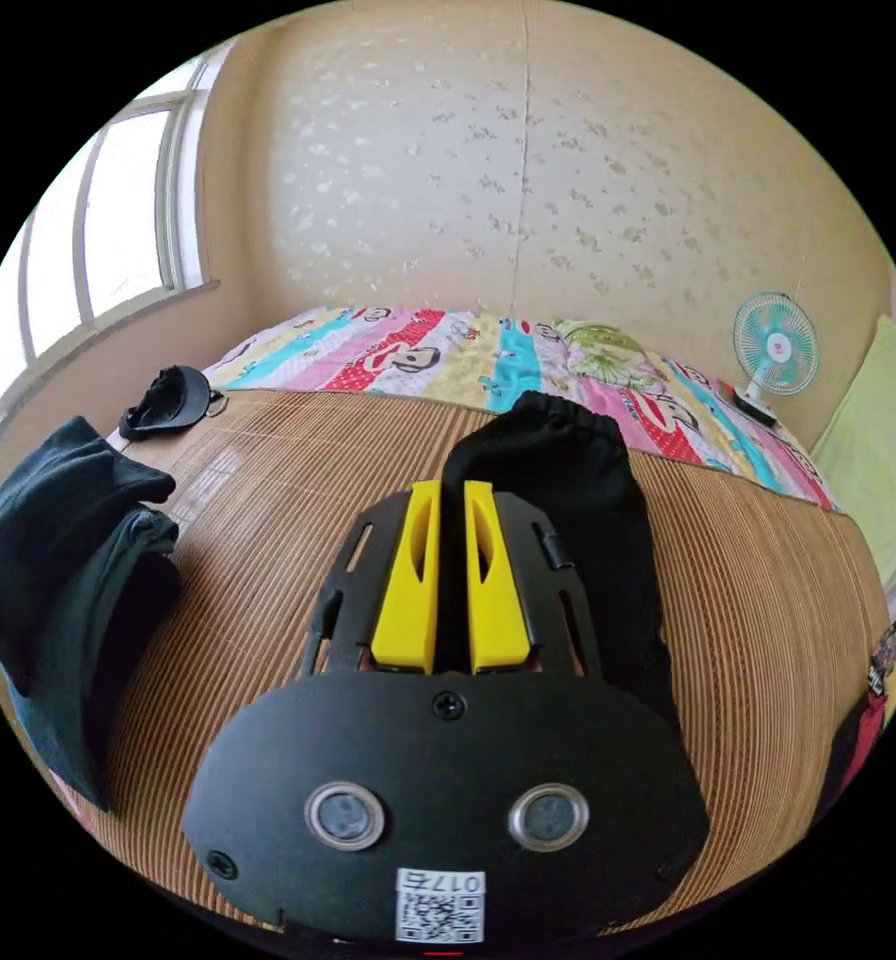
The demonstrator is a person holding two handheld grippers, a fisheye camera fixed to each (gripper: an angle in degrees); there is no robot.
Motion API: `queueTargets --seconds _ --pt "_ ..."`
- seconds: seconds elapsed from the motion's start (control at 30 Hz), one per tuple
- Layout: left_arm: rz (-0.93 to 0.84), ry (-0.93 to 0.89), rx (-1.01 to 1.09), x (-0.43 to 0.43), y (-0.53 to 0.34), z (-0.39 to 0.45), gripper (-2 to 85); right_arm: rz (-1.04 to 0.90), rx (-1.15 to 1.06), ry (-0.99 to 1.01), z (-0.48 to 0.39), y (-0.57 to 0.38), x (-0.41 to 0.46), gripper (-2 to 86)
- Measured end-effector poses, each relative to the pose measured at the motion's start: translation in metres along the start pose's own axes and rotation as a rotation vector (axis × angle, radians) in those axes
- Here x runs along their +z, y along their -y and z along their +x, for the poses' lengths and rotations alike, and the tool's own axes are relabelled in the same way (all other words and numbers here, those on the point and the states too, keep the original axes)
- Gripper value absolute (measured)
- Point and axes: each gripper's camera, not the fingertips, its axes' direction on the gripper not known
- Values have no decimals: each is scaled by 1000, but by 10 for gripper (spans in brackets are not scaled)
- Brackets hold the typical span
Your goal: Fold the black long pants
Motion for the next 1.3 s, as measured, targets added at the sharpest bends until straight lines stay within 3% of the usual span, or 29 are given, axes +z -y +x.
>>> queueTargets --seconds 0.1,0.27,0.5,0.67,0.8,0.87,1.07,1.23,1.3 --pt "-9 -13 -22 -1 1 -6 2 -250 72 86 17 6 43 65" --pt "8 -106 -86 -7 0 -28 25 -275 44 154 33 -6 18 78" --pt "139 -96 -208 -34 -8 -50 81 -297 -74 294 77 -126 -131 96" --pt "177 -205 -260 -27 -9 -61 115 -271 70 231 161 -225 -229 125" --pt "191 -201 -293 -11 -4 -55 105 -327 197 488 215 -285 -263 150" --pt "185 -165 -295 -11 -2 -49 101 -267 244 574 229 -299 -276 158" --pt "170 -119 -326 -17 -13 -43 76 -279 383 843 249 -304 -265 137" --pt "178 -251 -363 -20 -34 -54 48 -300 475 912 267 -315 -267 66" --pt "150 -329 -338 -32 -42 -51 41 -244 499 1079 278 -322 -284 44"
